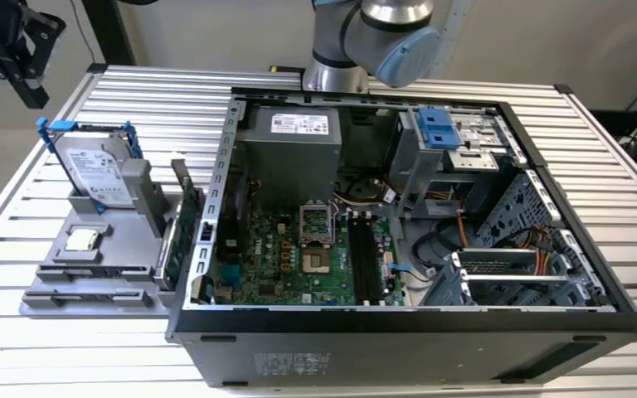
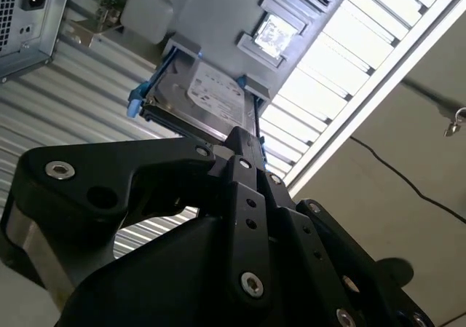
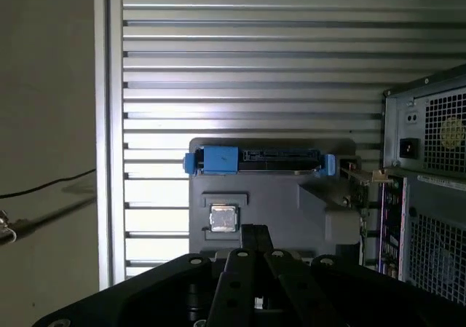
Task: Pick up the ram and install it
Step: 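Reach for the ram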
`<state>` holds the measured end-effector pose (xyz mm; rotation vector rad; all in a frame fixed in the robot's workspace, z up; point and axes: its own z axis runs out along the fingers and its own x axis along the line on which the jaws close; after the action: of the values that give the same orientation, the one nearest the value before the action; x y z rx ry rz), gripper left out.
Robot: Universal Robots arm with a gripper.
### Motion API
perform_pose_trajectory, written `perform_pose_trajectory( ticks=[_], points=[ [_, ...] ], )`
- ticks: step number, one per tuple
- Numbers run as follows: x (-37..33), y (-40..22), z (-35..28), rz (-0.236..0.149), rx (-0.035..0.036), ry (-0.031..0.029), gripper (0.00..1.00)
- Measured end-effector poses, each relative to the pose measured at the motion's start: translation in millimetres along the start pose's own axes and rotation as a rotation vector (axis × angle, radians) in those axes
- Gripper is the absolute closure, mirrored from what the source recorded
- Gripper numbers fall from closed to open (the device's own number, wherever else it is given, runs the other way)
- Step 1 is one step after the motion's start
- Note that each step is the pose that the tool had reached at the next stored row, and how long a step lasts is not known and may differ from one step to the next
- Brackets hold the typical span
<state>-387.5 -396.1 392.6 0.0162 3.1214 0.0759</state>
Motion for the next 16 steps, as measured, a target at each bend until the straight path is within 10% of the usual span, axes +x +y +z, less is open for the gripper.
perform_pose_trajectory(
  ticks=[16],
  points=[
    [0.2, -3.5, -0.2, 0.0, 0.0, 0.0, 1.0]
  ],
)
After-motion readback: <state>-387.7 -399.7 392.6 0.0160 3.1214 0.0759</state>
